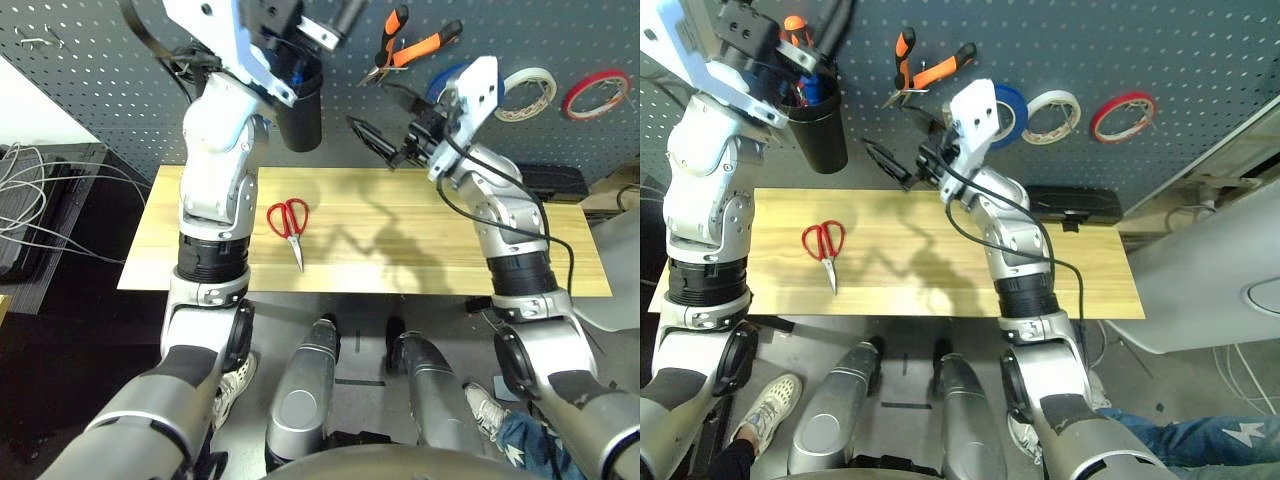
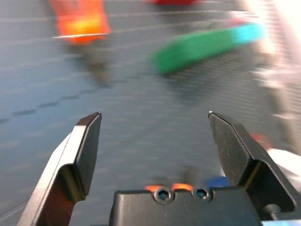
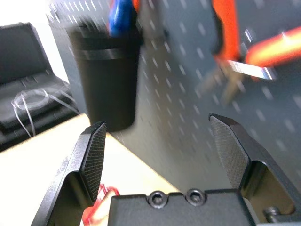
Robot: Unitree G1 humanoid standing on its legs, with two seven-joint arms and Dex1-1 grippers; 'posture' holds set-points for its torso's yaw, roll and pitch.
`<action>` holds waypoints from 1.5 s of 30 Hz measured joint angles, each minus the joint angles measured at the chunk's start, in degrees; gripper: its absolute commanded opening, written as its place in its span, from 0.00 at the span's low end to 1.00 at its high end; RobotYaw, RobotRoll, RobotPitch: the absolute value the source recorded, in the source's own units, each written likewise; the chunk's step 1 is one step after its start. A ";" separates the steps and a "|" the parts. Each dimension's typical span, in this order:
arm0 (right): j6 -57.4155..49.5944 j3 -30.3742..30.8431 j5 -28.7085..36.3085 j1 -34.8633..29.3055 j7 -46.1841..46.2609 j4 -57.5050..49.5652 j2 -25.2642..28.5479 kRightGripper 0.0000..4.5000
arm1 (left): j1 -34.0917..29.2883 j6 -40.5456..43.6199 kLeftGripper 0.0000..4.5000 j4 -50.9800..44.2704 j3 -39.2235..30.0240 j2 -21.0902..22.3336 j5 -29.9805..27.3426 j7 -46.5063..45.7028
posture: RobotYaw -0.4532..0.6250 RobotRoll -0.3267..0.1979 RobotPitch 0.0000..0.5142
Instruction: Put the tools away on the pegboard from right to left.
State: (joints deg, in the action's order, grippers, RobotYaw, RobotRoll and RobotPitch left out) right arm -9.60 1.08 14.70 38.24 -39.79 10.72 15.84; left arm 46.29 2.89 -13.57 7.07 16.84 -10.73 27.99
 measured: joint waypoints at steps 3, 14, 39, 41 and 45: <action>-0.27 -0.11 -1.13 -3.77 -0.33 0.58 3.55 1.00 | -3.68 2.13 0.99 -2.46 4.56 0.02 0.04 3.15 | 0.58 0.62 0.55; 1.52 -0.90 -4.45 -8.11 2.84 9.91 5.61 1.00 | -10.35 10.85 0.99 0.45 9.38 -1.65 2.24 4.46 | 0.57 0.62 0.55; -1.53 2.44 -6.28 -3.82 1.66 13.58 2.65 1.00 | -15.97 25.13 0.99 37.10 0.54 -2.35 14.47 -17.57 | 0.57 0.62 0.60; -2.46 3.27 -6.51 -3.21 1.39 13.20 2.00 1.00 | -14.72 23.28 0.99 41.32 -1.41 -2.43 14.51 -19.52 | 0.56 0.62 0.61; -4.10 5.16 -6.96 -1.28 1.77 13.03 -0.87 1.00 | -11.90 17.07 0.99 51.25 -3.97 -2.06 14.62 -21.68 | 0.55 0.62 0.63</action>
State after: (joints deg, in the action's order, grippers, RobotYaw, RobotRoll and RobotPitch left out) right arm -13.70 6.25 7.74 36.96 -38.01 23.74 14.97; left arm 34.39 19.96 37.68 3.10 14.78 3.89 6.30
